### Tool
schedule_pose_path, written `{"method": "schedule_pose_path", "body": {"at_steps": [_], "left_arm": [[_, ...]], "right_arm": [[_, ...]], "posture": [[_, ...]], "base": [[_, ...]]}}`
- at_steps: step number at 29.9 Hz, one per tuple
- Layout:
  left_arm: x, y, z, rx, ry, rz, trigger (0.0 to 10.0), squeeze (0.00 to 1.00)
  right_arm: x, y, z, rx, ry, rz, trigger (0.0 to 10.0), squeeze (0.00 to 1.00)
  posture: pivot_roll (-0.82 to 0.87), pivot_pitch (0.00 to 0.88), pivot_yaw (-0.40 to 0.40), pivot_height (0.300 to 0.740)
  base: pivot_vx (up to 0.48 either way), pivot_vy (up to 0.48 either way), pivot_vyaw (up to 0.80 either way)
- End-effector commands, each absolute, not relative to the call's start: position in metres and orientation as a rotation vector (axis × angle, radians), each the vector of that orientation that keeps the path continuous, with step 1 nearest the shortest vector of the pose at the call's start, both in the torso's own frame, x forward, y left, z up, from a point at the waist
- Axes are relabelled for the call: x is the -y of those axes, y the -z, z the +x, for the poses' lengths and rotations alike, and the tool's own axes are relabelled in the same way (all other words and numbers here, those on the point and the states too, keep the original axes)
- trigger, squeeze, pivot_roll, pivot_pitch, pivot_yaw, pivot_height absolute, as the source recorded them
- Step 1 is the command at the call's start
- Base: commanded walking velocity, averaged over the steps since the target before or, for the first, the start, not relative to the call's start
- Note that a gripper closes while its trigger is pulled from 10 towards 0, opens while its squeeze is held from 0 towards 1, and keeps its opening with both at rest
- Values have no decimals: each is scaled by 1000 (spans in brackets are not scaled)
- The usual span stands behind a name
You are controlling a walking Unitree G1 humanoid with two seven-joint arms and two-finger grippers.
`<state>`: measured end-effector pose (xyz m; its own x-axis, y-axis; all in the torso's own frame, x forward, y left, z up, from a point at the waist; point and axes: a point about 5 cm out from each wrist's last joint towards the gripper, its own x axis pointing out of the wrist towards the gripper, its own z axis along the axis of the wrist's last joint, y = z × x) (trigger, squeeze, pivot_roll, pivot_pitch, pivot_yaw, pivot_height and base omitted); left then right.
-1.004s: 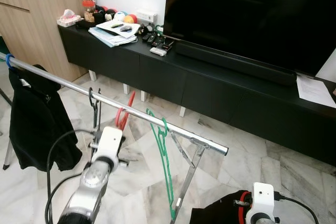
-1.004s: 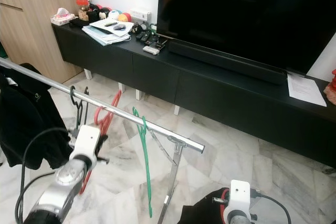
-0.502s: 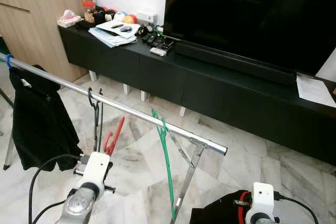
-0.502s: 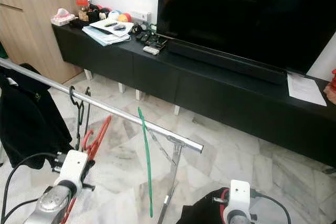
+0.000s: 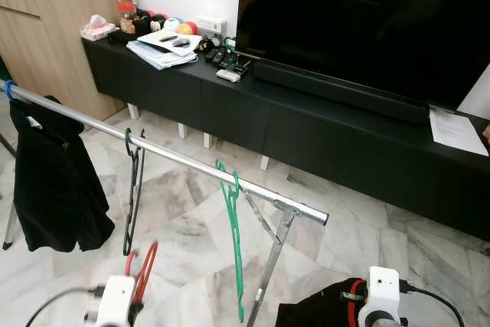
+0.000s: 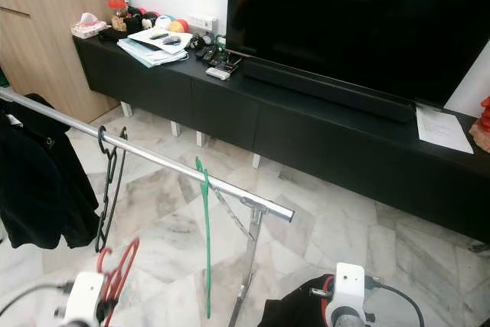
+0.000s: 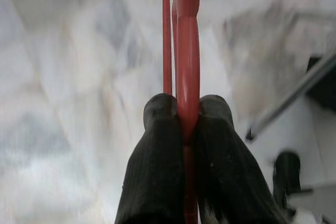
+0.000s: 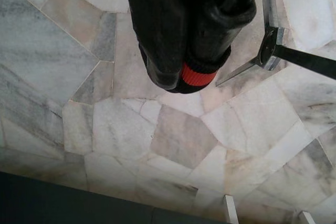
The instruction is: Hang hanger
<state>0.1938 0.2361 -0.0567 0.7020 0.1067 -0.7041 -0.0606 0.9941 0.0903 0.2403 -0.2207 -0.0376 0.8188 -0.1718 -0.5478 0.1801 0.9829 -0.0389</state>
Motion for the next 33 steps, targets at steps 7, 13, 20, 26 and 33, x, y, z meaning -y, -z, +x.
{"method": "schedule_pose_path", "body": {"at_steps": [7, 13, 20, 26, 33], "left_arm": [[-233, 89, 144, -996, -159, 24, 10000, 0], [-237, 95, 129, -1051, -189, 25, 10000, 0], [-241, 100, 111, -1094, -214, 25, 10000, 0], [-245, 102, 98, -1103, -256, 44, 10000, 0], [-255, 102, 85, -1129, -290, 61, 10000, 0]], "right_arm": [[226, 37, 239, -586, 210, 7, 10000, 0], [228, 38, 238, -593, 219, 4, 10000, 0], [225, 39, 238, -600, 211, -4, 10000, 0], [224, 39, 238, -606, 208, -17, 10000, 0], [228, 41, 235, -622, 251, -48, 10000, 0]], "posture": [[83, 0, -67, 740], [82, 0, -65, 740], [85, 0, -65, 740], [90, 0, -62, 740], [90, 0, -57, 740]], "base": [[0, 39, 0], [0, 429, 0], [0, 448, 0], [0, 443, 0], [0, 408, 0]]}}
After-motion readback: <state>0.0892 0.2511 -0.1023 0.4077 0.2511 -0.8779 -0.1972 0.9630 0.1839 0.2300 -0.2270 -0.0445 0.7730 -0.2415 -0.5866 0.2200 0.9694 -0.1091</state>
